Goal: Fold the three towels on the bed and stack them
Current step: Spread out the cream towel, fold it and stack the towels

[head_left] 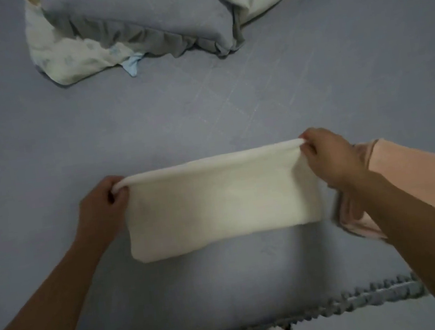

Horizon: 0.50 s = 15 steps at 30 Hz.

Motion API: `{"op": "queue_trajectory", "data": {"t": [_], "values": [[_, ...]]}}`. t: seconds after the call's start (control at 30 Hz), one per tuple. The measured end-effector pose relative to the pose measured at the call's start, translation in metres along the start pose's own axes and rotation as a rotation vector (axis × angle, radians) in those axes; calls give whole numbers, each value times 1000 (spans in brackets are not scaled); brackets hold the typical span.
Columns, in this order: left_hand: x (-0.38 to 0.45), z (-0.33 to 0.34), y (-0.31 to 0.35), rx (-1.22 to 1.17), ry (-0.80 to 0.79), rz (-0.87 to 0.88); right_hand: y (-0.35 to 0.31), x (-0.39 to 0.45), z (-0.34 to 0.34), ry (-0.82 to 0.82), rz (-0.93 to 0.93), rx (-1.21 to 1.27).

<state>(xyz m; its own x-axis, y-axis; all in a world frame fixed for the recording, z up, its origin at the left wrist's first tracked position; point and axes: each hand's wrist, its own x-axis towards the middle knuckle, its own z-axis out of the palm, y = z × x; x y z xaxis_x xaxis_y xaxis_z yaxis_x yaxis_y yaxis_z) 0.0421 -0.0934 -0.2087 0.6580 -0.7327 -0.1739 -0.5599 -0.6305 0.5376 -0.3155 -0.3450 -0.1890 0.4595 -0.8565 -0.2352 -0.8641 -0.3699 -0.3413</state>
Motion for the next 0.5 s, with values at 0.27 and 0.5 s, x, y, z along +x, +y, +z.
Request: {"op": "queue_trajectory", "data": {"t": [0.27,0.5], "values": [[27,50,15,87,45,-216,-19,23,51,120,289,-49],[-27,109,64,274,-91,517,-136,-40,131,-50,-384,-40]]}}
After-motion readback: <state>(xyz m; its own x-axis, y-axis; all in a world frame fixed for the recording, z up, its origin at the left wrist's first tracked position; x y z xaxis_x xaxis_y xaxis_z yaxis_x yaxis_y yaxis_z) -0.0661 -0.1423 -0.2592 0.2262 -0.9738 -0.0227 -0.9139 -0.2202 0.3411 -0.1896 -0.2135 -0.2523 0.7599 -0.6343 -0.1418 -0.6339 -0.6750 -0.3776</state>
